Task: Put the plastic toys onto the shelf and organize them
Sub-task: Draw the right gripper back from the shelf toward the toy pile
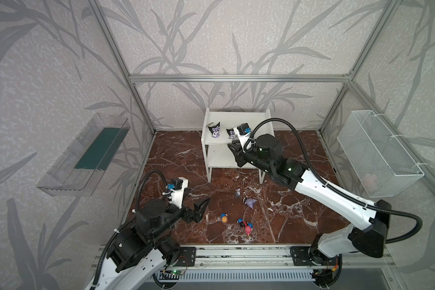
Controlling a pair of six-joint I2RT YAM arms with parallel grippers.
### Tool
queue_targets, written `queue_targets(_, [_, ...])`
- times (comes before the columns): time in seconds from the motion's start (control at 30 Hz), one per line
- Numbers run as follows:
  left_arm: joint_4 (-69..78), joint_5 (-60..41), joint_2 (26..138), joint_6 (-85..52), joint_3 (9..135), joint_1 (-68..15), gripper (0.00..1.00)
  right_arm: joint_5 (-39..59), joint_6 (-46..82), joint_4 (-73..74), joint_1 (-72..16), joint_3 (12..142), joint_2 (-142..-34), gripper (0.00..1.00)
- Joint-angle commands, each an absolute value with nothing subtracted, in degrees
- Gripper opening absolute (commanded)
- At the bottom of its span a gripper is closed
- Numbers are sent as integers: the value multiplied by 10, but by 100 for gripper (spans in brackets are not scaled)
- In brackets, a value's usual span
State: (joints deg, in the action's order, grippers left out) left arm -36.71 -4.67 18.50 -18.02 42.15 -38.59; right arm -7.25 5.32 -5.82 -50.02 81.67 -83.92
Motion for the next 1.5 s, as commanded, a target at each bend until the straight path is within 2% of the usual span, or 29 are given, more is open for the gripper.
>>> queue_targets(0.0, [-367, -51, 179, -180, 416, -387, 99, -110, 47, -33, -504, 818, -841, 24])
queue_targets(1.03, [-371, -49, 168, -181, 416, -387, 99, -129, 49, -25, -504, 854, -895, 24])
queue_targets(1.47, [-372, -48, 166, -181, 416, -387, 99, -104, 47, -24, -504, 857, -891, 25])
